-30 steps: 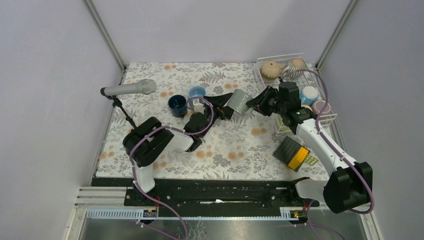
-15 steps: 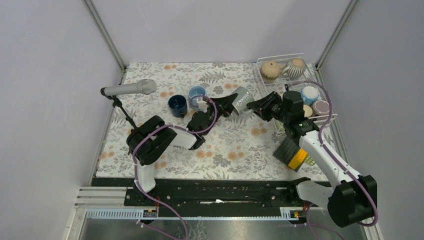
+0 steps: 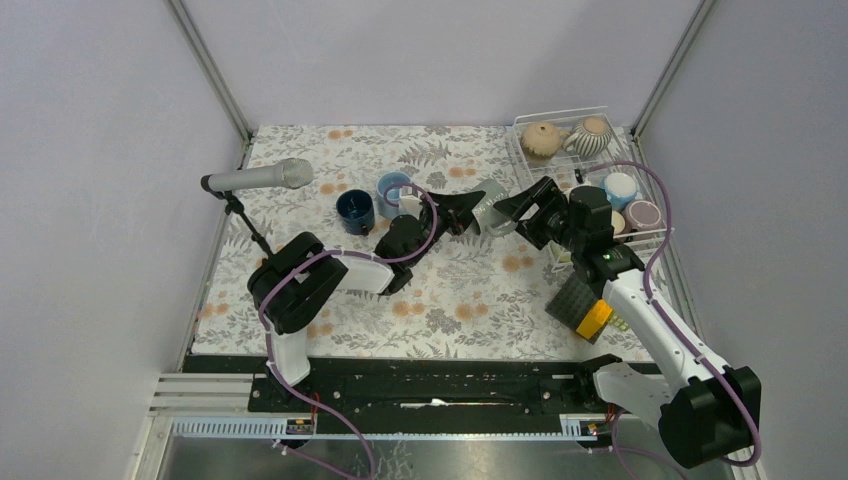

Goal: Unload the cups from the dish rack
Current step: Place the cup at the center of the board, then unload the cup from the dish rack.

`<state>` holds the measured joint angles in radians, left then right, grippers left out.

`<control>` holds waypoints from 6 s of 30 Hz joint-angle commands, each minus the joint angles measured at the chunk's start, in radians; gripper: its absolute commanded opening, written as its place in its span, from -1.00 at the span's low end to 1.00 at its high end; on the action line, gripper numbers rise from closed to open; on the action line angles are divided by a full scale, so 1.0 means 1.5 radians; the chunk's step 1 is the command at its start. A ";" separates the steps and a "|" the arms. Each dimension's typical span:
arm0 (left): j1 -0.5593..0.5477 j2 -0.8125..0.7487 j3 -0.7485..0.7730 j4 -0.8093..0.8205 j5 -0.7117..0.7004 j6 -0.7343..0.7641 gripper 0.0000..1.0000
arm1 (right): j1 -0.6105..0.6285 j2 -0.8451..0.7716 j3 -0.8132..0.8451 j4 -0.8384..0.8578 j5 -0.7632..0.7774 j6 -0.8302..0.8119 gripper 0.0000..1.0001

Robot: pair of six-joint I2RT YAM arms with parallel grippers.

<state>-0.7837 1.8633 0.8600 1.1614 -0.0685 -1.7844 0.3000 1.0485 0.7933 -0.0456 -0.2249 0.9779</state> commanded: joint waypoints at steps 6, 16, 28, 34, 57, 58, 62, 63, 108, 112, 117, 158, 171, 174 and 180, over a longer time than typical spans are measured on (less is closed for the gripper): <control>0.004 -0.092 0.083 -0.244 0.043 0.240 -1.00 | 0.002 -0.074 0.019 -0.084 0.122 -0.104 0.99; -0.012 -0.082 0.280 -0.661 0.070 0.556 -1.00 | 0.002 -0.073 0.041 -0.120 0.188 -0.141 0.99; -0.034 0.081 0.608 -1.097 -0.045 0.876 -1.00 | 0.002 -0.032 0.060 -0.099 0.184 -0.139 0.99; -0.030 0.168 0.760 -1.200 -0.100 0.957 -1.00 | 0.002 -0.038 0.063 -0.100 0.185 -0.139 0.99; 0.066 0.354 0.995 -1.272 -0.126 1.037 -1.00 | 0.002 -0.055 0.070 -0.127 0.167 -0.151 0.99; 0.070 0.356 0.994 -1.271 -0.121 1.038 -1.00 | 0.002 -0.054 0.069 -0.127 0.166 -0.151 0.99; 0.078 0.364 0.995 -1.272 -0.110 1.045 -1.00 | 0.002 -0.052 0.068 -0.127 0.163 -0.149 0.99; 0.079 0.366 0.995 -1.271 -0.109 1.046 -1.00 | 0.002 -0.051 0.069 -0.127 0.162 -0.149 0.99; 0.125 0.418 1.018 -1.237 -0.068 1.020 -0.43 | 0.002 -0.004 0.099 -0.144 0.151 -0.165 0.99; 0.125 0.412 1.020 -1.231 -0.065 1.024 -0.25 | 0.002 0.002 0.106 -0.149 0.151 -0.169 0.99; 0.123 0.390 1.020 -1.219 -0.060 1.029 0.08 | 0.002 0.014 0.123 -0.162 0.151 -0.179 0.99; -0.092 -0.053 0.582 -1.139 -0.057 0.991 0.97 | -0.186 0.260 0.357 -0.302 0.332 -0.343 0.99; -0.187 -0.193 0.389 -1.110 -0.045 0.993 0.97 | -0.244 0.398 0.436 -0.296 0.317 -0.387 0.85; -0.206 -0.204 0.380 -1.110 -0.057 1.001 0.97 | -0.247 0.426 0.459 -0.298 0.307 -0.399 0.74; -0.231 -0.209 0.370 -1.109 -0.051 1.008 0.97 | -0.247 0.462 0.482 -0.317 0.315 -0.414 0.57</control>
<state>-1.1107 1.6051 1.4212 -0.5507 -0.1425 -0.2886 -0.0685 1.7203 1.4639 -0.5064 0.2432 0.3897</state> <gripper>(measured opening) 0.987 0.815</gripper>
